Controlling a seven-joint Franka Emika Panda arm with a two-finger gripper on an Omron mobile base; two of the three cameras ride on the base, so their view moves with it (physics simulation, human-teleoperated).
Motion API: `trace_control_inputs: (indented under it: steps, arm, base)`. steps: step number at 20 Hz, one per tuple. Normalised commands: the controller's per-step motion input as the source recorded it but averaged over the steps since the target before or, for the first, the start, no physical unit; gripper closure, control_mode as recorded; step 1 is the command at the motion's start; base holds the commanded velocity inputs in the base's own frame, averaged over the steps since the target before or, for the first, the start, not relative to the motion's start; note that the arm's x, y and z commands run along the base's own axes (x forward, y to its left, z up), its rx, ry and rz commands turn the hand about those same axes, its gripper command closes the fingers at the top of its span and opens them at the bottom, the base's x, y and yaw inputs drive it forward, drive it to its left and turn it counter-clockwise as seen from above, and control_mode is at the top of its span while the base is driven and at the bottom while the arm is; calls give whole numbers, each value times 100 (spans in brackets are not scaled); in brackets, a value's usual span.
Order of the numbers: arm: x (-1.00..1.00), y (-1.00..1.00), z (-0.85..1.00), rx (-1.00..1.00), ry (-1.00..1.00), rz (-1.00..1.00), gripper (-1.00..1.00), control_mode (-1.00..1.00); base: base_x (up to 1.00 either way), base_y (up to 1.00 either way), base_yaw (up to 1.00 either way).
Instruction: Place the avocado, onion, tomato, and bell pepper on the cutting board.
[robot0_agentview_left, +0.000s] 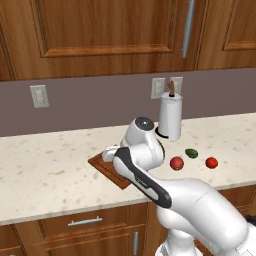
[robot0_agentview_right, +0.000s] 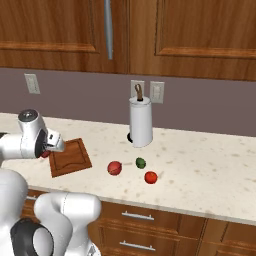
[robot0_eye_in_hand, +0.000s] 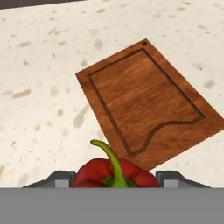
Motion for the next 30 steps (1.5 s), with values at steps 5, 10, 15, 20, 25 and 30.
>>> trace_control_inputs:
  steps: [5, 10, 15, 20, 25, 30]
  arm:
    - [79, -1, -2, 0, 5, 0, 100, -100]
    - [70, 5, -8, 0, 10, 0, 100, -100]
    - [37, 13, -27, 0, 1, 0, 100, -100]
    - [18, 24, -58, -8, 0, 0, 100, -100]
    - [16, 16, -46, -5, 0, 0, 100, -100]
    - [24, 1, -18, 0, 0, 0, 100, -100]
  base:
    - [0, 0, 0]
    - [0, 0, 0]
    - [0, 0, 0]
    - [0, 0, 0]
    - [0, 0, 0]
    - [0, 0, 0]
